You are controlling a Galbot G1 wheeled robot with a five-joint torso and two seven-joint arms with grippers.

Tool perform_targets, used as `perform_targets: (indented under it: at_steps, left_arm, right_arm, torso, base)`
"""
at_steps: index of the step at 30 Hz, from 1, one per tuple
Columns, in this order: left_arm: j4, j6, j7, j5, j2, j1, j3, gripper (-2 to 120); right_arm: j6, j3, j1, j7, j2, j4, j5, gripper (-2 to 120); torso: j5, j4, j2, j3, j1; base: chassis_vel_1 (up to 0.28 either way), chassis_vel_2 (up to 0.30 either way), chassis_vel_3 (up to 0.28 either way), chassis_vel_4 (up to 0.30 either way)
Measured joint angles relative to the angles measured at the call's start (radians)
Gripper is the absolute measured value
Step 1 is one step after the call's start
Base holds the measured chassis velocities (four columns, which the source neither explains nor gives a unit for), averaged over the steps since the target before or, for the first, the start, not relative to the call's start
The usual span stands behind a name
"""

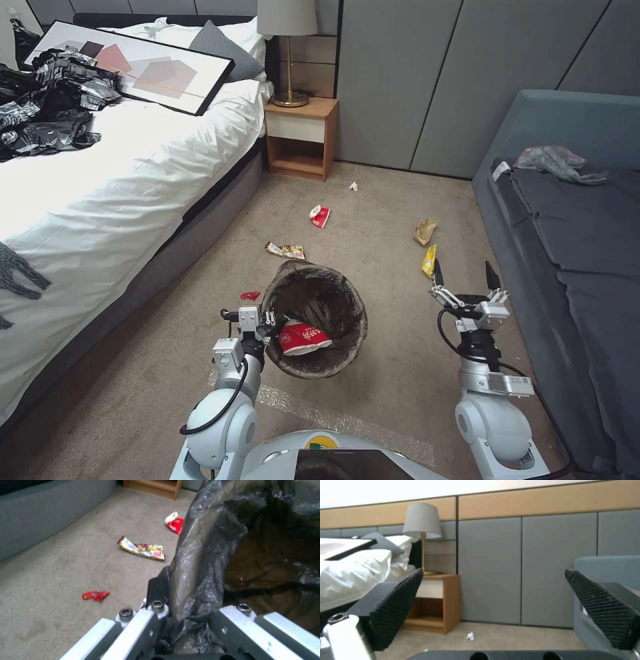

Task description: Pick up the trash bin, then pick up the garbage from the floor and place it into the trash bin.

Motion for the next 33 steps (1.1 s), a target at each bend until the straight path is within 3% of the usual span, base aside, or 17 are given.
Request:
perform_targets:
  at_steps: [21,33]
  left_arm:
    - [-0.002,0.0,0.001,-0.003,0.002,-0.003,-0.003,3]
    - [-0.008,-0.001,0.002,-0.001,0.001,0.004,-0.002,3]
  right_arm:
    - [0.021,0.035,0.026,-0.035,0.008,-0.066,0.018,100]
    - [0.019,0.035,0.037,-0.024,0.005,-0.067,0.031,100]
  torso:
    - [-0.0002,-0.0001,0.0,0.0,0.0]
    - [0.0001,-0.0001,0.0,0.0,0.0]
  base:
    - [-0.001,0.001,0.002,-0.002]
    - [-0.161,0.153,0.152,-0.151]
